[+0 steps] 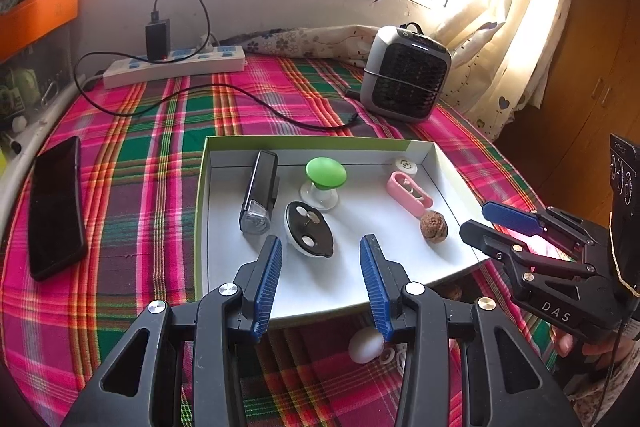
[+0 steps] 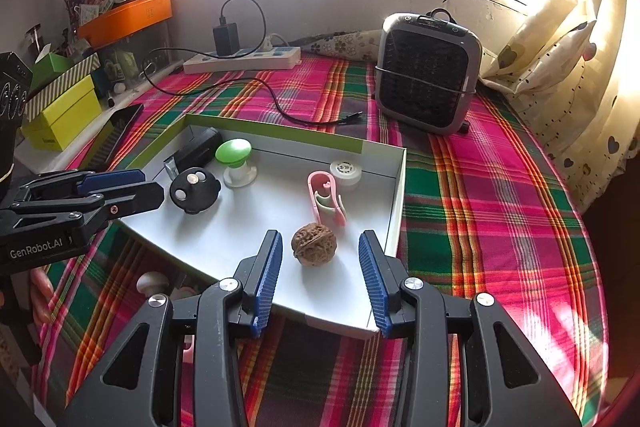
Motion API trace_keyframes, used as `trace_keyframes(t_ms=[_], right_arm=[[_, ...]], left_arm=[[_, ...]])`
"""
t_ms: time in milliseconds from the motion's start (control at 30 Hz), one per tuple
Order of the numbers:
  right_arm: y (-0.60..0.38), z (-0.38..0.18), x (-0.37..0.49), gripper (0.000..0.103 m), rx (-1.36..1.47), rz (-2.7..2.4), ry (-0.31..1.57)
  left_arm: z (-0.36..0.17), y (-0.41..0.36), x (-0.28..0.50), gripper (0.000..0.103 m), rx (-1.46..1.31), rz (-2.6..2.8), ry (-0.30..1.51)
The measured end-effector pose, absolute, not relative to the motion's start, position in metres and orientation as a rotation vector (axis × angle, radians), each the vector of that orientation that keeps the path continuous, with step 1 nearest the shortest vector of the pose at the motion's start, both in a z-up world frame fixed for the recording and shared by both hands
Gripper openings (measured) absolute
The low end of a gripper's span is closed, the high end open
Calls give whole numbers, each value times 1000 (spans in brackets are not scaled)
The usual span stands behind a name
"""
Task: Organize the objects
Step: 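Withdraw both tools from the box toward the remaining items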
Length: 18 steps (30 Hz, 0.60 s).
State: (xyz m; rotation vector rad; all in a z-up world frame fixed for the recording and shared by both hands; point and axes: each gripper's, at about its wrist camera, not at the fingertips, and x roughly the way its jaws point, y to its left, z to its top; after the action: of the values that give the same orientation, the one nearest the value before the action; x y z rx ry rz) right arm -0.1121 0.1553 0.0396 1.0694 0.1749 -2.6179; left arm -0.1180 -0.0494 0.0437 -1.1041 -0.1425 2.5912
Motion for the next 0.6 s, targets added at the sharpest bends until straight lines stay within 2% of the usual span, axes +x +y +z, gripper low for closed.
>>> trace_keyframes(t_ms=[600], right_arm=[[173, 40, -83, 41, 1057, -2631, 115]], left_arm=[[38, -54, -77, 39, -1099, 2579, -187]])
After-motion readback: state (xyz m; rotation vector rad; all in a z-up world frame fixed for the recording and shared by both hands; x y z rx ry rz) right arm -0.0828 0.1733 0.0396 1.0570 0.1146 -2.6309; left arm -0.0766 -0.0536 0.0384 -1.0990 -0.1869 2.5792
